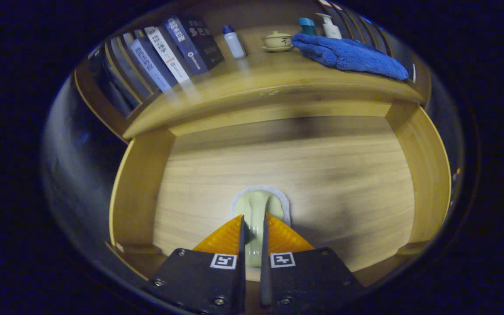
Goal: Pull open the drawer, take out the items inside it, and place them on the countertop above the cabinet.
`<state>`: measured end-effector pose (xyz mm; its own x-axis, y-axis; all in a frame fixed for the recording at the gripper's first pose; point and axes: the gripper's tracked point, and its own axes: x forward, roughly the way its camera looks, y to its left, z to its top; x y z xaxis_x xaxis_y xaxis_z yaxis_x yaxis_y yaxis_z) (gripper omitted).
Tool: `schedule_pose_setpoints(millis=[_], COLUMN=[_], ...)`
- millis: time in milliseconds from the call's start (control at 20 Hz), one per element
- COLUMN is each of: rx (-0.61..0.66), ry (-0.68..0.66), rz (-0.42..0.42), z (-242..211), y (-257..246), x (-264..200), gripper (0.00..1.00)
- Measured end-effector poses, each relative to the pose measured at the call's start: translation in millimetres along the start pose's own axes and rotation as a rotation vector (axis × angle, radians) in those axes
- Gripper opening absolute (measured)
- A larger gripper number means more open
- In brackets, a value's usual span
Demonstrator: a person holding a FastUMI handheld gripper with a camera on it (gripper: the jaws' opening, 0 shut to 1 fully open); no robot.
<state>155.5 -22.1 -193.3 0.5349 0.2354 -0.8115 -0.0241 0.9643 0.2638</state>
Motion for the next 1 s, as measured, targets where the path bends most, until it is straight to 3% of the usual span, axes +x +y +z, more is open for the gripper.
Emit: schedule_pose_setpoints(millis=[200, 500, 750, 1000], rx=[-0.094, -0.125, -0.155, -0.142], ry=[-0.206, -0.463, -0.606, -0.663], rz=[0.012, 0.083, 0.1, 0.09], z=[24.5, 46.8, 70.9, 110.2], y=[9.0, 30.1, 38.2, 40.7], x=[-44.5, -118.5, -159.7, -168.5], gripper=[0.14, 0.14, 0.14, 0.13])
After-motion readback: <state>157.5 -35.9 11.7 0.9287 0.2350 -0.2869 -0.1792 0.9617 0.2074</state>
